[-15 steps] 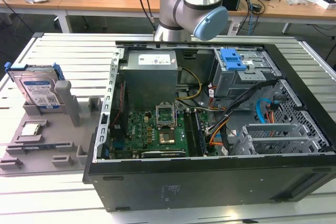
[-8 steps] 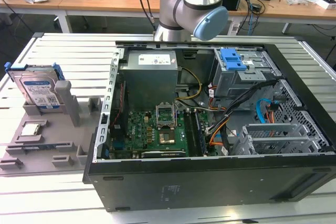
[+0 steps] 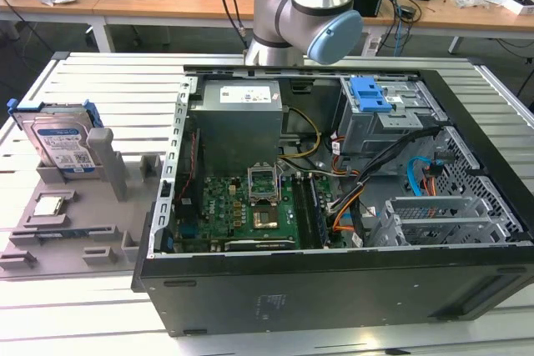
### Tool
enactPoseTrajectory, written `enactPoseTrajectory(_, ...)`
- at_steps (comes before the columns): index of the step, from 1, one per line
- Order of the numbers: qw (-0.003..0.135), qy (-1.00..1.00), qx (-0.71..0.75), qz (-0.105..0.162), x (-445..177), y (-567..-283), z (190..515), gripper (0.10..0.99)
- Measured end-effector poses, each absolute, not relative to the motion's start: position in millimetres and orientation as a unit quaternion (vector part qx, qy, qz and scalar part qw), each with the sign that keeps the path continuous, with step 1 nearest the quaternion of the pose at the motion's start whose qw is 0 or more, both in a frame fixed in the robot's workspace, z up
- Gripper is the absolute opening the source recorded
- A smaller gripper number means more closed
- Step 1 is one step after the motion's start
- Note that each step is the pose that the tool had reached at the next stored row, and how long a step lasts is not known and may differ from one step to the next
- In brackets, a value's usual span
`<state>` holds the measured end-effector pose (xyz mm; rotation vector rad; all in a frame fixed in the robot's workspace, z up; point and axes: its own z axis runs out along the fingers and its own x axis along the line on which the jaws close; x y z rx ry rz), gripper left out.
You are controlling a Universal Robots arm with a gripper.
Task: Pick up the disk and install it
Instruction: 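Pick up the disk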
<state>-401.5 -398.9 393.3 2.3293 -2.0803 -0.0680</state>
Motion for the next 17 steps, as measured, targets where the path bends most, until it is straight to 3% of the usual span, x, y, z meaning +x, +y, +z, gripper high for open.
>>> enactPoseTrajectory(17,0.011,-0.599,0.801,-0.021,-401.5,-398.8,393.3,0.106)
